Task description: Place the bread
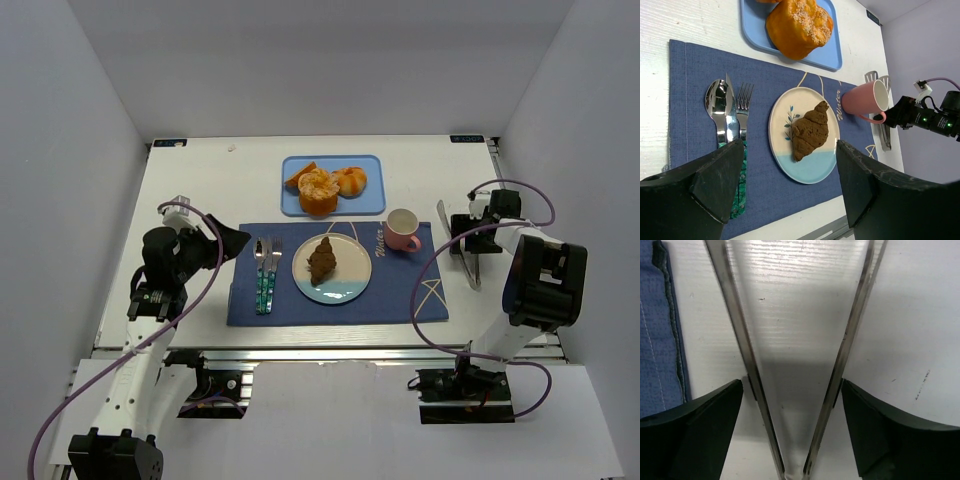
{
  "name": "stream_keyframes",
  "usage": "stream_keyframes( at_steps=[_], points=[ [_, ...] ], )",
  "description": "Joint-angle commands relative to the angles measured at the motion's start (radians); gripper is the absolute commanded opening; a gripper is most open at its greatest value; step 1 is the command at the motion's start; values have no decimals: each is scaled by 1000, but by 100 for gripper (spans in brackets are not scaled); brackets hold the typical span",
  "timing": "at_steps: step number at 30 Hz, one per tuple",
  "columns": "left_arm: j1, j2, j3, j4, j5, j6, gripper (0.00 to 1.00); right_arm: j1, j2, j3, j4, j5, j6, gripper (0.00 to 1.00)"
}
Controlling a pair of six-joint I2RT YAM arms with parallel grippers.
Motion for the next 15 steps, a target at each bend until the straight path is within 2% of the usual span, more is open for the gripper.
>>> stream_keyframes(
  at_steps=[1,4,8,15],
  points=[
    [-3,-18,10,-4,7,20,84,-9,-37,5,-46,20,-38,86],
    [-3,-30,16,-14,7,23,86,-24,-137,29,-91,9,-72,89],
    [-3,-46,24,-22,-1,31,89,-37,-264,112,-158,-89,-110,89],
    [-3,-31,46,-22,21,44,90,-37,-372,305,-192,-219,46,89]
  ],
)
